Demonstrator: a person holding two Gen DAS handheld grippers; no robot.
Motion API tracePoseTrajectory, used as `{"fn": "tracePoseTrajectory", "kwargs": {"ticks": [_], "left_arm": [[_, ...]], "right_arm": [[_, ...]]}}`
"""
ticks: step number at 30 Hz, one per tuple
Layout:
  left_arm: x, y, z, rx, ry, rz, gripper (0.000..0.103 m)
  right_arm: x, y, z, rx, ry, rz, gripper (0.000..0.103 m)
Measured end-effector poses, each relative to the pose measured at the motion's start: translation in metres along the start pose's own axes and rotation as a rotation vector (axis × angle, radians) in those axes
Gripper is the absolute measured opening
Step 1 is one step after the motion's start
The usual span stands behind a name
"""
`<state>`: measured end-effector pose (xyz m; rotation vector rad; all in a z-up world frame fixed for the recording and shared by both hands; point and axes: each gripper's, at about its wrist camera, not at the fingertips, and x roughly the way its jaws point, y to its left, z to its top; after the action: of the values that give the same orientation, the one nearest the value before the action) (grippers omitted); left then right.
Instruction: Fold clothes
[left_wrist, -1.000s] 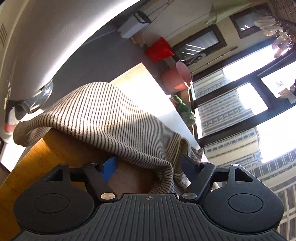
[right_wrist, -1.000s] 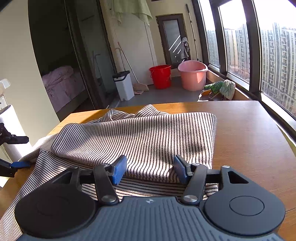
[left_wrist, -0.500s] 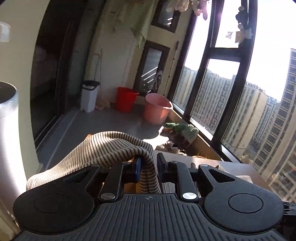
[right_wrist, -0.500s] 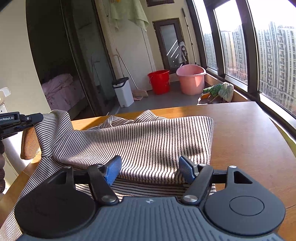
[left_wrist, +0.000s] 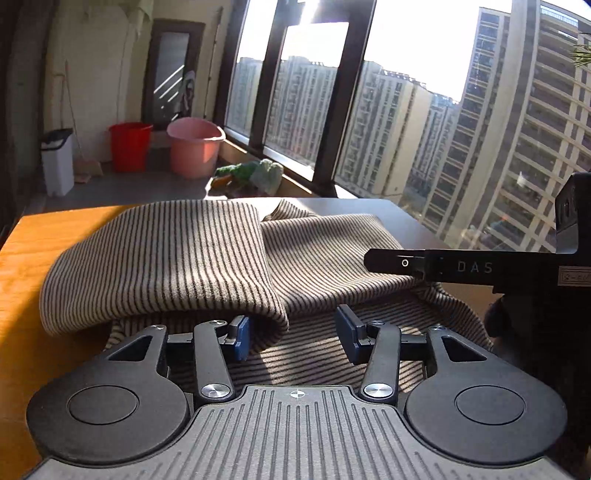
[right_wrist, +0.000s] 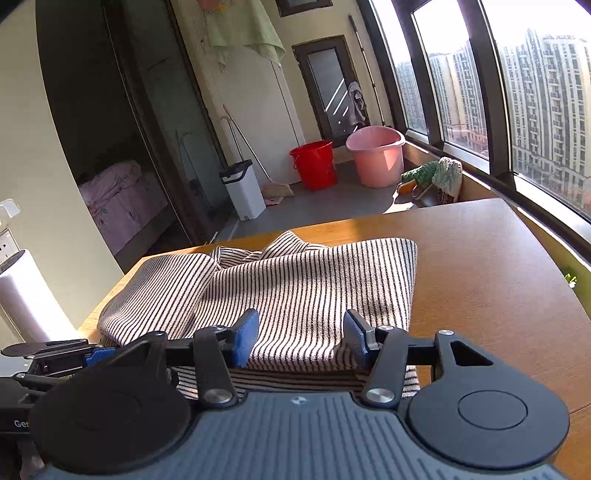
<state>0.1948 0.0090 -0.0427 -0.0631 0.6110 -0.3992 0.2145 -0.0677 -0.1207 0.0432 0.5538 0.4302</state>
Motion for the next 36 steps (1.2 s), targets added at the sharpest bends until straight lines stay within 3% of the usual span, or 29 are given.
{"fn": "tracePoseTrajectory", "kwargs": {"ticks": [1,3,5,8,11,15,18,21,22,23,25,27,30,36], "left_arm": [[-0.001,-0.003,-0.004,0.013,0.0,0.001,0.061],[-0.003,-0.011,-0.008,0.055,-0.008,-0.014,0.085],[-0.002,-0.018,-0.009,0.103,0.004,-0.033,0.101],[0.004,-0.027,-0.011,0.147,0.041,-0.012,0.101],[0.005,-0.022,-0.013,0.132,0.048,-0.019,0.102],[0.002,-0.012,-0.015,0.073,0.026,-0.038,0.103],[0.001,0.0,-0.016,-0.001,0.013,-0.04,0.103],[0.004,0.012,-0.016,-0.069,0.029,-0.058,0.103],[0.004,0.013,-0.016,-0.076,0.028,-0.064,0.103],[0.004,0.014,-0.017,-0.08,0.026,-0.067,0.103],[0.004,0.013,-0.018,-0.071,0.022,-0.067,0.103],[0.004,0.011,-0.019,-0.061,0.027,-0.064,0.103],[0.007,0.013,-0.019,-0.066,0.031,-0.063,0.103],[0.008,0.012,-0.021,-0.061,0.034,-0.057,0.103]], "right_arm": [[0.0,0.003,0.004,-0.018,0.004,0.006,0.048],[-0.001,0.009,0.012,-0.055,0.011,0.018,0.047],[0.004,0.03,0.026,-0.132,0.04,0.059,0.047],[0.022,0.08,0.054,-0.289,0.125,0.164,0.048],[0.059,0.128,0.069,-0.444,0.266,0.259,0.048],[0.111,0.168,0.066,-0.609,0.435,0.31,0.048],[0.138,0.181,0.056,-0.666,0.535,0.333,0.054],[0.138,0.184,0.047,-0.705,0.513,0.312,0.053],[0.133,0.186,0.043,-0.748,0.483,0.282,0.045],[0.128,0.188,0.039,-0.793,0.451,0.25,0.027],[0.118,0.19,0.036,-0.842,0.405,0.219,0.016],[0.106,0.188,0.04,-0.832,0.356,0.191,0.011],[0.09,0.175,0.061,-0.764,0.277,0.159,0.008],[0.047,0.101,0.109,-0.437,0.133,0.057,0.005]]}}
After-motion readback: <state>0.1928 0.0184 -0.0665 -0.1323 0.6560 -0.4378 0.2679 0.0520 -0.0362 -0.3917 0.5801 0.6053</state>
